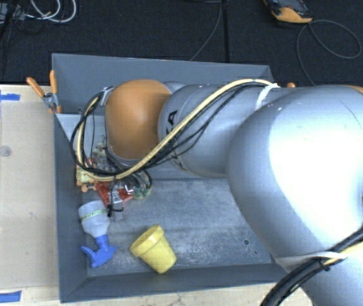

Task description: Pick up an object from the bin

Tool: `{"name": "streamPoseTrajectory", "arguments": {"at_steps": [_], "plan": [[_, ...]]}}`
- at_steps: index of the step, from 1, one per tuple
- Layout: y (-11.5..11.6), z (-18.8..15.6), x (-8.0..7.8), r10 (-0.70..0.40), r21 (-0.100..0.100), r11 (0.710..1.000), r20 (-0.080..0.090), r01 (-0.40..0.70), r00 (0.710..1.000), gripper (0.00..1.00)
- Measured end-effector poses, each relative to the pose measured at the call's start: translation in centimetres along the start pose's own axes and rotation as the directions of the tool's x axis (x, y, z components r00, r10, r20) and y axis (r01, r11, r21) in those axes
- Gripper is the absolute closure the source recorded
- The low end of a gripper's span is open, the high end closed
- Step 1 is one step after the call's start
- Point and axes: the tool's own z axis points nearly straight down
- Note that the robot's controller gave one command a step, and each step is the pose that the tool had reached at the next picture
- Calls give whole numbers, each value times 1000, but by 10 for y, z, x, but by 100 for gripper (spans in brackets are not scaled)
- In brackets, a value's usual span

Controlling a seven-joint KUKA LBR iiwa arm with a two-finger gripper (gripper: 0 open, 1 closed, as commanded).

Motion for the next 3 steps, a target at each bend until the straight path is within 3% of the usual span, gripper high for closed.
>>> {"name": "streamPoseTrajectory", "arguments": {"at_steps": [1,2,3], "plan": [[-9,0,4,129,-12,992,1,-129,992,0],[-6,-1,2,63,-7,998,4,-63,998,0],[-3,-5,-1,68,-6,998,5,-68,998,100]]}}
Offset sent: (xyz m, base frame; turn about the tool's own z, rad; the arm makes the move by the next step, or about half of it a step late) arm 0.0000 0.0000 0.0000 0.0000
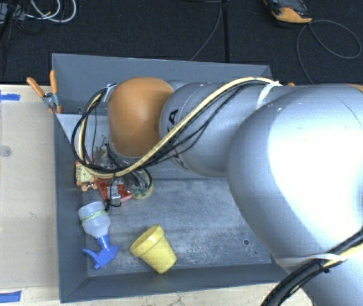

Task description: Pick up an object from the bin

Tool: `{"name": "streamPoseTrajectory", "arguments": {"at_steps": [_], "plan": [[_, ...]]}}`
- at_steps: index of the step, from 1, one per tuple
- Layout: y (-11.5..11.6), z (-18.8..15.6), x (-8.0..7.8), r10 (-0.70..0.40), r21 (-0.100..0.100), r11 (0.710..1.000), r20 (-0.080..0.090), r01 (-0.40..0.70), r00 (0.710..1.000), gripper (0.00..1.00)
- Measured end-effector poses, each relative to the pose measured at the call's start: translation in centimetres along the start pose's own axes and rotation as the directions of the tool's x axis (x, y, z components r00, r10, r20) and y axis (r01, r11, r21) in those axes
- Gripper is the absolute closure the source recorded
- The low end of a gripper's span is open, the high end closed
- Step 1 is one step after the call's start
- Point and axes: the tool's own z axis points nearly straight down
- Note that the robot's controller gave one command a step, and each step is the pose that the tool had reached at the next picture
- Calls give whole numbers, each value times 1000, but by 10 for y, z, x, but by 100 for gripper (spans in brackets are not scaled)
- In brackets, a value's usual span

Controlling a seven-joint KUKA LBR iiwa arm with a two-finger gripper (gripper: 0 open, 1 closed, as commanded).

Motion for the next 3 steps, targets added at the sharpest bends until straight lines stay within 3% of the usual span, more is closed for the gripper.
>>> {"name": "streamPoseTrajectory", "arguments": {"at_steps": [3], "plan": [[0,-19,-1,6,-3,1000,7,-6,1000,100]]}}
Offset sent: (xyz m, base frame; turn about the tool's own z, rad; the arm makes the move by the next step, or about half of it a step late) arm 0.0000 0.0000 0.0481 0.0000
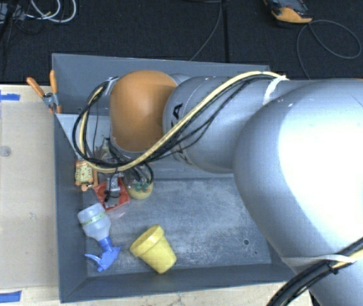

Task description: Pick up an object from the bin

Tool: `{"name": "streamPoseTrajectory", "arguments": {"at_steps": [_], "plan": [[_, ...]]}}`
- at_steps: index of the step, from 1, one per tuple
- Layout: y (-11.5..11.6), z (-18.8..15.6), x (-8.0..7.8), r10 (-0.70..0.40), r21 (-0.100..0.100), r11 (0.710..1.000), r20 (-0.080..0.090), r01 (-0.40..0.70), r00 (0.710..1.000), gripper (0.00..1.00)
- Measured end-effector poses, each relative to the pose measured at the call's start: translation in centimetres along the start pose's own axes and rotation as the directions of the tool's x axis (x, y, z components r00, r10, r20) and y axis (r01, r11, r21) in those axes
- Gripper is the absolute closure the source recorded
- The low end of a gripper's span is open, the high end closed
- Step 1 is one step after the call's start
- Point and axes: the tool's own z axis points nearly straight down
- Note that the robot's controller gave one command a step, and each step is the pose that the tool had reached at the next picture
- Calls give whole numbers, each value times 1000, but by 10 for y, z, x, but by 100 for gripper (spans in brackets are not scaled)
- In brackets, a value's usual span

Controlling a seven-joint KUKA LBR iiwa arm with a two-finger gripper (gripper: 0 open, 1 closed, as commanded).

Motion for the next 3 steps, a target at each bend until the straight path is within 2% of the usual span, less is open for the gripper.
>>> {"name": "streamPoseTrajectory", "arguments": {"at_steps": [3], "plan": [[0,-33,2,1,2,1000,-7,-1,1000,100]]}}
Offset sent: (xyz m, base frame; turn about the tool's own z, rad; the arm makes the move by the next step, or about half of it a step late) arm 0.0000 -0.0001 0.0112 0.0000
